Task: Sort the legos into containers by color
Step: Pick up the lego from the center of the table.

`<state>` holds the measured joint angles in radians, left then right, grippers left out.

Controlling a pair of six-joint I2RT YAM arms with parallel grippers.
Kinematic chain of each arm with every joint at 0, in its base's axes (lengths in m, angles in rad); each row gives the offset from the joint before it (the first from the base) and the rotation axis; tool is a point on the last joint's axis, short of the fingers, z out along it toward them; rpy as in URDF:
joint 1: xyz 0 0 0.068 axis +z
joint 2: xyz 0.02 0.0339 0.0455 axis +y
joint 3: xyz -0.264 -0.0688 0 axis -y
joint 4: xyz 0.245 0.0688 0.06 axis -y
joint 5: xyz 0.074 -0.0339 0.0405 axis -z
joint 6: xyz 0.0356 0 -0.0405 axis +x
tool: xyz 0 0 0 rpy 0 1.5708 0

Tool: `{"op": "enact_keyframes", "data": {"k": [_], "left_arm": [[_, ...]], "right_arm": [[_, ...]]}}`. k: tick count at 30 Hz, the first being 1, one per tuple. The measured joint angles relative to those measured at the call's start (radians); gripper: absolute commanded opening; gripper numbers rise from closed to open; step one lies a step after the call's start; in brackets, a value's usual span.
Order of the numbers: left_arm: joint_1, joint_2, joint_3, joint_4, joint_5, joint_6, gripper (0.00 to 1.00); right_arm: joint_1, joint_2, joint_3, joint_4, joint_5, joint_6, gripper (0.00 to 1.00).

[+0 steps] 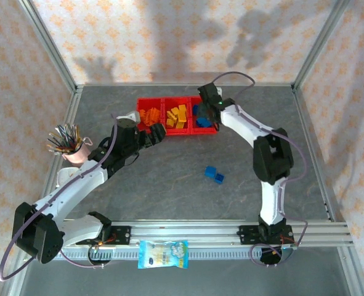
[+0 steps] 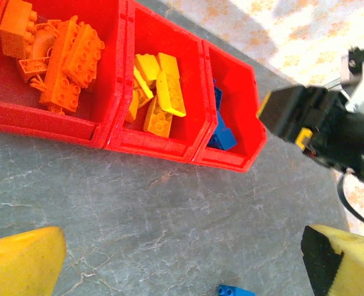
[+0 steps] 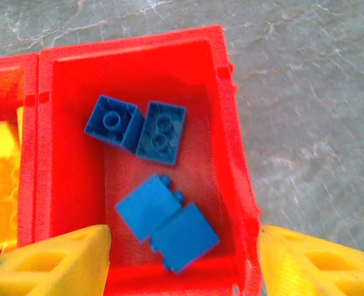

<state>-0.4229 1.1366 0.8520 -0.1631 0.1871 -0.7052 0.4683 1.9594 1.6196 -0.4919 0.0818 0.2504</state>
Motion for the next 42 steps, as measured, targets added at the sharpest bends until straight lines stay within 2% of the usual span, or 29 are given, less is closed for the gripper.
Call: {"op": "enact_keyframes", "data": {"k": [8,19,32,42], "left_arm": [[-0.002,-0.057,-0.037,-0.001,0.012,-0.008,0.99],[-0.063,-0.147,-0.163,-0.003,-0.005,-0.087,0.99],[-0.088,-0.175,-0.222,0.005,-0.039,-0.144,0.99],[-0.088,-0.175,-0.223,0.007,-0.047,-0.143,0.99]], "right_arm": [[0.008,-0.239,-0.290,0.044,-0.090,0.026,0.69],[0.081,-0.319,-0.580,0.098,-0.207,0.050,0.75],[0.134,-0.319,-0.689,0.156,-0.270,0.052,0.79],[0.248,-0.331,-0.700,0.137,-0.272,0.071,0.76]]}}
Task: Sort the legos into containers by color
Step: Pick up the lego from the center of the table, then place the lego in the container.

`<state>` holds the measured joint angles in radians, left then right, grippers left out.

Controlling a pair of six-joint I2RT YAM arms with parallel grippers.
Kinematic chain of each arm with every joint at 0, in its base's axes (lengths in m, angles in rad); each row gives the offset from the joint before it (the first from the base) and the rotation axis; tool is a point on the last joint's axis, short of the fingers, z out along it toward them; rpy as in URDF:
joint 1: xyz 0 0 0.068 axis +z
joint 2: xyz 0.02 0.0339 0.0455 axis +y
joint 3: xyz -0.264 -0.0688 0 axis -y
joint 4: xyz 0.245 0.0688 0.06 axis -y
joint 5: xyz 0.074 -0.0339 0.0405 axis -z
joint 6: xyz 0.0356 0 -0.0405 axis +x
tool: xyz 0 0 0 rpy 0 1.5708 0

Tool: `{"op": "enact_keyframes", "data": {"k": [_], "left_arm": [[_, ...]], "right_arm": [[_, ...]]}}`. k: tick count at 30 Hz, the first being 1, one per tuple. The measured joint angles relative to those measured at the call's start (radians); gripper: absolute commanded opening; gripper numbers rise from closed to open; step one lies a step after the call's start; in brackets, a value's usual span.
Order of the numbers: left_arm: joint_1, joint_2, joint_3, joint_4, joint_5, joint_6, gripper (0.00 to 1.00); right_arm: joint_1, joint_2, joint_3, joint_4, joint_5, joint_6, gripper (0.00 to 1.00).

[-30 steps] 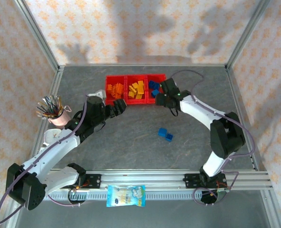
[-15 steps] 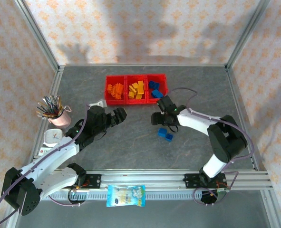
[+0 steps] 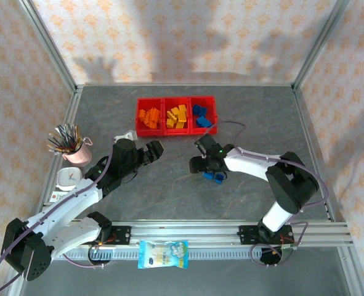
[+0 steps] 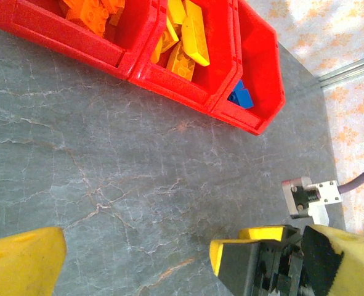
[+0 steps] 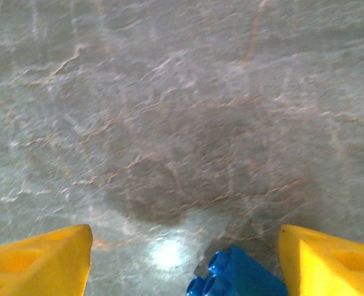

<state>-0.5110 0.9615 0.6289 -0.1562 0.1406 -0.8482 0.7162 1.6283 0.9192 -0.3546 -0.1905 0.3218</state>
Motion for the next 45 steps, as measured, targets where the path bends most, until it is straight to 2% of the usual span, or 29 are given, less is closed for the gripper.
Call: {"op": "enact_keyframes", "data": {"k": [7,10,26,33,38,45], "left_arm": [[0.000,0.000,0.000,0.000,-0.017,0.002,0.99],[0.000,0.000,0.000,0.000,-0.018,0.004,0.99],[0.000,0.027,0.000,0.000,-0.018,0.015,0.99],[0.000,0.056,0.021,-0.007,-0.018,0.043,0.99],[0.000,0.077,0.058,-0.010,-0.018,0.064,0.99],[0.005,0.113,0.094,-0.002,-0.015,0.076,0.99]], "right_arm": [[0.109,-0.013,-0.002,-0.056,0.021,0.080,0.74],[0.134,-0.017,-0.006,-0.087,0.048,0.113,0.68],[0.147,-0.024,-0.023,-0.120,0.114,0.154,0.34],[0.146,-0.024,0.022,-0.153,0.133,0.142,0.31],[0.107,-0.029,0.127,-0.174,0.154,0.111,0.31],[-0.061,-0.004,0.327,-0.157,0.204,0.061,0.31]]}}
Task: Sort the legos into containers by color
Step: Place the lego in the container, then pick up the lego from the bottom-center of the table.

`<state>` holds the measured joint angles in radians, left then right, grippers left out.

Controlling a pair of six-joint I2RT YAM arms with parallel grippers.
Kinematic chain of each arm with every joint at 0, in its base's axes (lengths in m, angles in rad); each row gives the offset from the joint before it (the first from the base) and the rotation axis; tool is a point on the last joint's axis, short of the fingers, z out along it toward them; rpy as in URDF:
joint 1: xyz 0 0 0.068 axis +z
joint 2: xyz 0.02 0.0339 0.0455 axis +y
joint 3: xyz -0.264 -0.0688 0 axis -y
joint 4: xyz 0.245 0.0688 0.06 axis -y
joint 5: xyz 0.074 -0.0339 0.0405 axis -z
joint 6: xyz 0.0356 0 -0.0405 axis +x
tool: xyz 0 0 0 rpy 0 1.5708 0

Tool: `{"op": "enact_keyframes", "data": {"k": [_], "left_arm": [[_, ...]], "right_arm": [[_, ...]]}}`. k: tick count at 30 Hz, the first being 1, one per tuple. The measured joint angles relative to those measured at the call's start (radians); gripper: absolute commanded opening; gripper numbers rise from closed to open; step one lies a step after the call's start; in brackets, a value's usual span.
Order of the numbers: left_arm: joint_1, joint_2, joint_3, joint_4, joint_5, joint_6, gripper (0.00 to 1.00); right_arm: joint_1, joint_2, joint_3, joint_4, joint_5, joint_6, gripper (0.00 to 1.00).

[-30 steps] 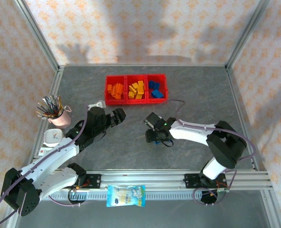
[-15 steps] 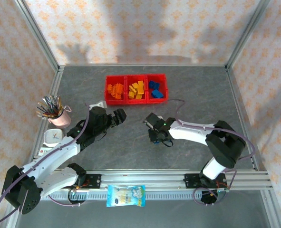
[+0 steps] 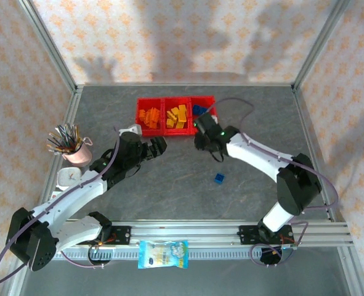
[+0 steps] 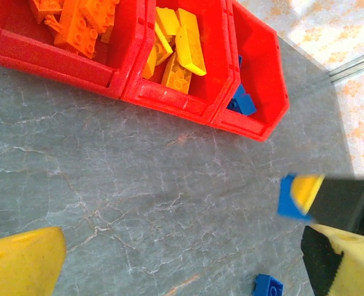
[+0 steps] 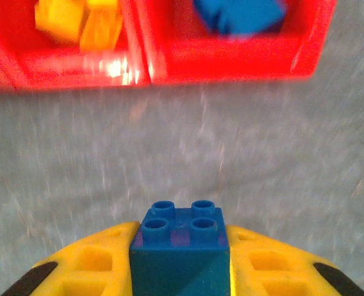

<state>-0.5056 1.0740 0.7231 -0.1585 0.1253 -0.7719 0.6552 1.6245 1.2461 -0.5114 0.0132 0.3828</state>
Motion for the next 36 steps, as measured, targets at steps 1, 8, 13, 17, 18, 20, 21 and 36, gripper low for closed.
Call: {"op": "enact_keyframes", "data": {"k": [1,8,13,17,18,20,21,36], "left_arm": [[0.003,0.009,0.008,0.001,0.002,0.004,0.99],[0.025,0.064,0.064,0.014,0.018,0.020,0.99],[0.039,0.094,0.092,0.017,0.028,0.032,0.99],[0.044,0.102,0.109,0.018,0.029,0.041,0.99],[0.044,0.103,0.114,0.018,0.031,0.041,0.99],[0.044,0.104,0.118,0.018,0.033,0.041,0.99],[0.044,0.105,0.120,0.018,0.035,0.041,0.99],[0.039,0.051,0.090,0.018,0.055,0.036,0.99]], "right_arm": [[-0.022,0.021,0.034,0.011,0.008,-0.007,0.31],[-0.114,0.273,0.301,0.080,0.060,-0.060,0.32],[-0.150,0.462,0.497,0.084,0.097,-0.090,0.38],[-0.173,0.543,0.586,0.076,0.111,-0.117,0.50],[-0.176,0.546,0.591,0.076,0.111,-0.124,0.53],[-0.178,0.543,0.591,0.068,0.111,-0.132,0.60],[-0.178,0.540,0.590,0.066,0.111,-0.137,0.61],[-0.158,-0.026,-0.111,0.098,-0.006,-0.098,0.74]]}}
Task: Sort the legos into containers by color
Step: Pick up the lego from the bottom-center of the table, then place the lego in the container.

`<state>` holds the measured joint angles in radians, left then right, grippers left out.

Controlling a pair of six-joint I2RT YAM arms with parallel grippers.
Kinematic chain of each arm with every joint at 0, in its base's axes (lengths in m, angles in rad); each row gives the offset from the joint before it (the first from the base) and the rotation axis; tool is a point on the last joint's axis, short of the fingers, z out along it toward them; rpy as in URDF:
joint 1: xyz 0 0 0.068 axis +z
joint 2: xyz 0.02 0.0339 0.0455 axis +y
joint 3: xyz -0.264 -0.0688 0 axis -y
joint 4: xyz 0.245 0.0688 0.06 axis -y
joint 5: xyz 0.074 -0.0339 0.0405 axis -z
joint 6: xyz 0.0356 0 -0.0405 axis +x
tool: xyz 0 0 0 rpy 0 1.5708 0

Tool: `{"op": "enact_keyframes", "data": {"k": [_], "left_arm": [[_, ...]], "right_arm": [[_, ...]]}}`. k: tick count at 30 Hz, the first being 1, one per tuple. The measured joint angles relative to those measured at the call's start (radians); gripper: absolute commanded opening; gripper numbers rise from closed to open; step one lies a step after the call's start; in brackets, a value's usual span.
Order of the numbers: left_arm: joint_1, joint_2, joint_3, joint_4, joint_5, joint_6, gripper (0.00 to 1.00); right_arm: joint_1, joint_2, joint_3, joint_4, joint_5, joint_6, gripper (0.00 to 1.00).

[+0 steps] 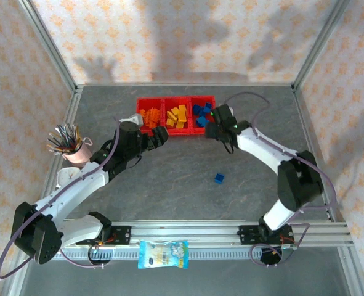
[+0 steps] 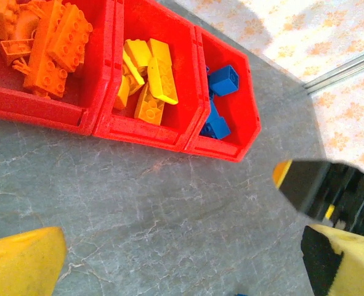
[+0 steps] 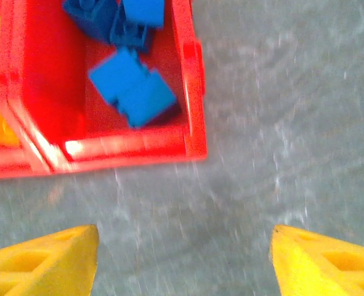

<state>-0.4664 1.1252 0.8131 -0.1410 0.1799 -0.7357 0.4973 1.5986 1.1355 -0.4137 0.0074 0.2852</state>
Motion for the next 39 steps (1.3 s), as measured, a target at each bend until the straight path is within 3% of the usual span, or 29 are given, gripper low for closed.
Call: {"op": "enact_keyframes", "data": {"k": [11,18,23,29,35,39], "left_arm": [[-0.054,-0.090,-0.135,0.000,-0.004,-0.066,0.99],[-0.062,-0.119,-0.149,-0.001,-0.009,-0.083,0.99],[-0.062,-0.136,-0.156,-0.001,-0.024,-0.084,0.99],[-0.062,-0.133,-0.156,-0.001,-0.031,-0.083,0.99],[-0.062,-0.116,-0.148,-0.004,-0.038,-0.074,0.99],[-0.062,-0.079,-0.109,-0.004,-0.053,-0.058,0.99]], "right_arm": [[0.123,-0.098,-0.327,-0.008,-0.141,0.063,0.77],[0.204,-0.101,-0.379,0.003,-0.162,0.105,0.68],[0.283,-0.105,-0.382,0.002,-0.161,0.149,0.49],[0.285,-0.084,-0.350,-0.021,-0.108,0.171,0.29],[0.273,-0.079,-0.196,-0.056,-0.055,0.149,0.28],[0.209,-0.029,-0.031,-0.053,-0.021,0.111,0.28]]}}
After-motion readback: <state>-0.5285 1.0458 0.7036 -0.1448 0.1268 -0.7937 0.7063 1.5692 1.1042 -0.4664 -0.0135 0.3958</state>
